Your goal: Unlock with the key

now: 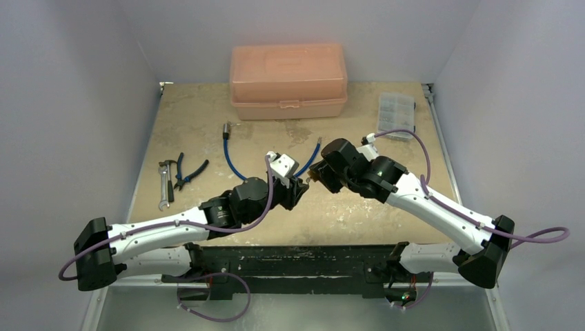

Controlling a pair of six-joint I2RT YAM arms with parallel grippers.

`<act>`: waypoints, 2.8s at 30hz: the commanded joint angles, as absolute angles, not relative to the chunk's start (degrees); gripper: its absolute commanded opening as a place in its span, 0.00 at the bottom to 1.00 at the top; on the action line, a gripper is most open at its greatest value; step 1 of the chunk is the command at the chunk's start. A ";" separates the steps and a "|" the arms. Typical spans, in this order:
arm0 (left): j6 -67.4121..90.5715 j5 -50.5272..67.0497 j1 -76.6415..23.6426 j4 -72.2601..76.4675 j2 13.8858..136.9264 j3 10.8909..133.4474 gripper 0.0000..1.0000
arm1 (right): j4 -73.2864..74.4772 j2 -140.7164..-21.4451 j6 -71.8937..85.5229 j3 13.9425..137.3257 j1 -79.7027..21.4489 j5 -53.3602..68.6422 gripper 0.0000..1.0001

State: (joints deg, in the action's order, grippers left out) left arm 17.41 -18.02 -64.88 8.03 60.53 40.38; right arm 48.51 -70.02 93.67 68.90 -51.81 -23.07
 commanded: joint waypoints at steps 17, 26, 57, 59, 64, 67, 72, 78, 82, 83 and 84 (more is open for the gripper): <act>18.26 -14.04 -61.68 16.06 65.66 41.34 0.00 | 43.84 -68.05 92.42 67.91 -51.94 -23.55 0.00; 28.38 1.16 -52.14 24.99 62.98 36.69 0.00 | 30.48 -63.62 83.38 61.15 -52.57 -22.03 0.00; 3.65 -20.72 -64.78 16.59 68.25 43.96 0.00 | 41.37 -70.92 88.35 70.40 -53.11 -22.07 0.00; 0.92 -23.76 -66.12 16.90 68.56 44.06 0.00 | 41.93 -71.58 88.59 70.96 -53.10 -21.45 0.00; -7.15 -32.08 -69.64 16.55 70.74 45.63 0.00 | 44.18 -73.07 88.78 72.66 -53.09 -18.32 0.00; -8.35 -33.37 -70.21 15.42 71.55 46.84 0.00 | 44.85 -73.08 88.94 73.34 -53.09 -18.29 0.00; -6.80 -32.99 -70.22 14.21 69.98 46.92 0.00 | 44.27 -71.96 88.86 72.51 -53.09 -19.94 0.00; -4.13 -32.25 -70.22 11.87 67.55 46.03 0.04 | 43.47 -71.46 89.03 71.31 -53.09 -20.56 0.00; -2.42 -32.08 -70.22 10.22 67.02 45.93 0.05 | 43.17 -71.58 89.03 71.17 -53.09 -20.63 0.00; -2.26 -32.10 -70.22 10.28 66.91 45.70 0.05 | 43.09 -71.55 89.03 71.19 -53.09 -20.57 0.00; -2.28 -32.12 -70.22 10.32 66.75 45.46 0.04 | 43.07 -71.54 89.03 71.18 -53.09 -20.57 0.00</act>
State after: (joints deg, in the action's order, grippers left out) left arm -3.90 -32.58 -70.15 8.08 68.71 43.62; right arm 44.77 -72.97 87.70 70.17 -52.25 -22.31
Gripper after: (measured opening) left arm 0.058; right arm 0.444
